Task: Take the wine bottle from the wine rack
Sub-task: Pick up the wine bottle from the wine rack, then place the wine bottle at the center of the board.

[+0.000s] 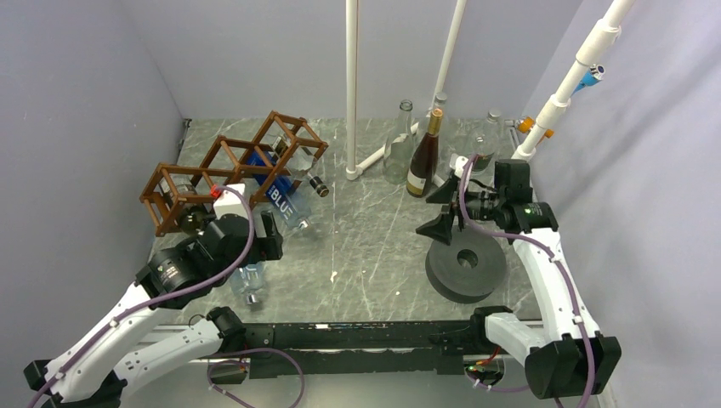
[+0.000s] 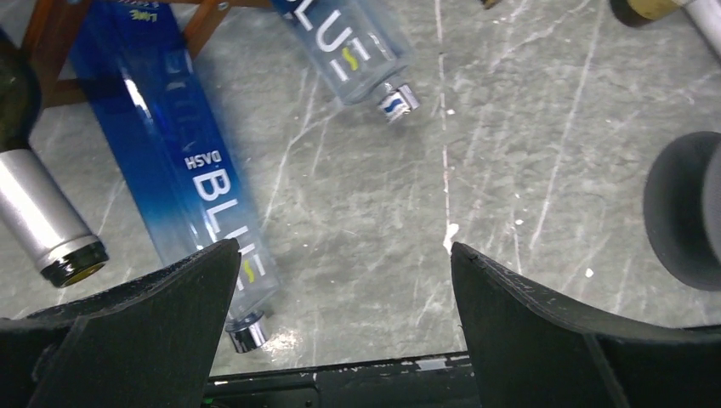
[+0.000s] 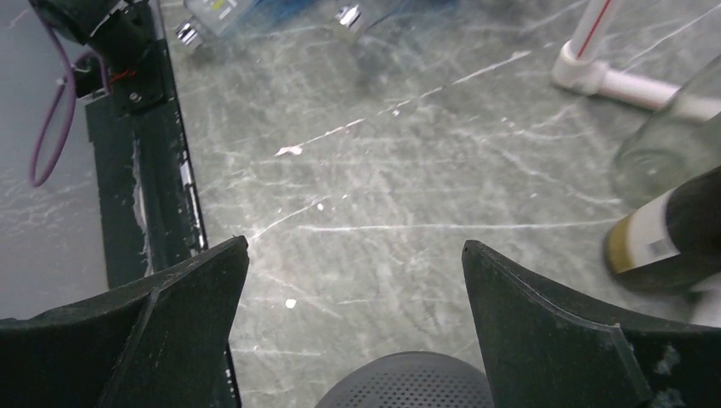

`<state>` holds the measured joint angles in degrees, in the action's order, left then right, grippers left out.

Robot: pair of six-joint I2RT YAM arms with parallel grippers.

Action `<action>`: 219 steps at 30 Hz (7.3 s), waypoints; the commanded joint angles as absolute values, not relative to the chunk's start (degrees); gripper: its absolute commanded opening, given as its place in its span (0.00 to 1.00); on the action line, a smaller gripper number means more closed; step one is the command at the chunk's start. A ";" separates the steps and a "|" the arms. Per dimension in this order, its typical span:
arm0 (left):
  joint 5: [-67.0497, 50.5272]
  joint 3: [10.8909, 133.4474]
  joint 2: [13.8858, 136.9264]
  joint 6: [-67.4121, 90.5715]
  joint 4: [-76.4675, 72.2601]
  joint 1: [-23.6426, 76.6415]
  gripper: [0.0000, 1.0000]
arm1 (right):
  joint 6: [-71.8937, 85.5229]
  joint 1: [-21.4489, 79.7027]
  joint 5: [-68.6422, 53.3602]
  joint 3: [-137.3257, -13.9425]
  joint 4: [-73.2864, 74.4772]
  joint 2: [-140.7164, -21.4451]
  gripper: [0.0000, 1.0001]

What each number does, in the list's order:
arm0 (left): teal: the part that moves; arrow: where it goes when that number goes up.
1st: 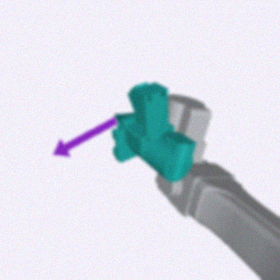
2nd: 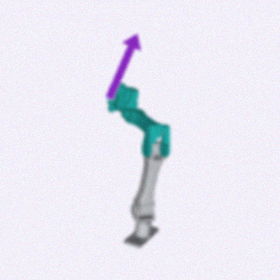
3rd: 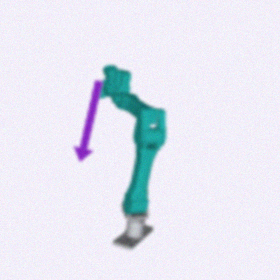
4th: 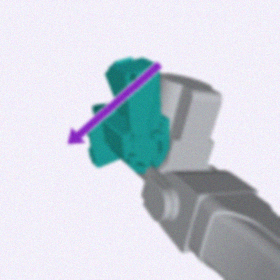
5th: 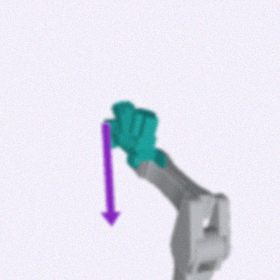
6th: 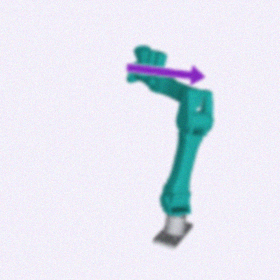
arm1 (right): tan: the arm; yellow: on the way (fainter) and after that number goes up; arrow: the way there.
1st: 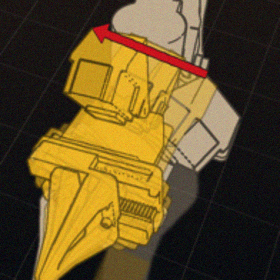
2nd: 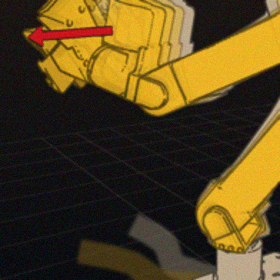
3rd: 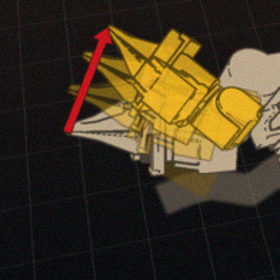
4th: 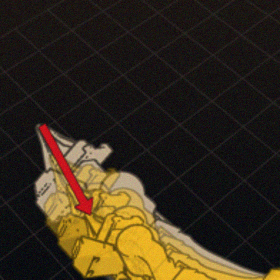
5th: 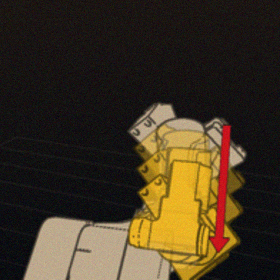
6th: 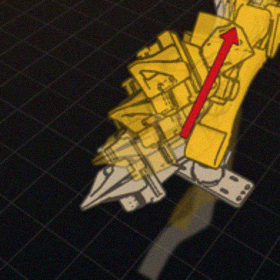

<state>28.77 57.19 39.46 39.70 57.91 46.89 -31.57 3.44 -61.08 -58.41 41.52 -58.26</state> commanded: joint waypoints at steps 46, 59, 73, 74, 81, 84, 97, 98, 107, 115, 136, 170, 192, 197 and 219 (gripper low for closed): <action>49.74 50.23 80.39 69.21 66.71 44.10 0.99 | -35.43 3.12 -66.06 -49.57 35.07 -58.01 1.00; 49.05 49.16 84.46 64.44 60.96 38.22 0.99 | -35.93 3.01 -65.74 -49.65 35.51 -58.18 1.00; 46.25 46.96 85.48 58.86 55.11 34.10 0.99 | -36.30 2.73 -65.50 -49.83 35.94 -58.16 1.00; 46.00 46.87 85.63 58.39 54.55 33.72 0.99 | -36.30 2.69 -65.44 -49.88 35.95 -58.14 1.00; 43.28 46.01 86.62 55.04 50.31 30.89 0.99 | -36.72 2.42 -65.32 -50.10 36.38 -57.95 1.00; 43.07 46.27 87.01 54.62 50.11 30.58 0.98 | -36.82 2.36 -65.30 -50.10 36.56 -57.92 1.00; 45.84 48.52 89.38 55.43 50.12 30.32 0.83 | -36.96 1.93 -65.36 -50.18 36.80 -57.96 1.00; 45.99 48.52 89.34 55.56 50.28 30.32 0.79 | -37.00 1.92 -65.32 -50.19 36.82 -57.97 1.00; 46.56 49.63 87.81 55.91 52.00 30.54 0.43 | -37.09 1.85 -65.55 -50.10 36.83 -57.98 1.00; 45.24 50.55 84.69 55.94 53.61 32.49 0.20 | -37.09 1.85 -65.55 -50.10 36.83 -57.76 1.00; 37.71 48.25 74.25 64.03 58.34 39.79 0.02 | -37.72 1.76 -66.27 -50.36 37.52 -56.32 1.00; 34.01 49.17 75.09 83.30 68.38 53.63 0.00 | -38.67 2.38 -68.46 -50.55 38.85 -55.15 1.00; 23.56 46.10 62.49 81.16 62.47 58.27 0.00 | -38.28 2.41 -68.90 -50.10 38.32 -54.40 1.00; 19.36 46.47 60.52 77.48 60.76 58.27 0.00 | -38.23 2.53 -68.87 -50.04 38.23 -54.25 1.00; 2.64 52.69 57.24 66.36 62.77 58.21 0.00 | -38.06 2.46 -68.84 -49.59 37.71 -53.94 1.00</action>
<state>7.31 48.05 57.58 69.63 63.81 57.95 -37.30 2.28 -66.59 -49.74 39.16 -54.94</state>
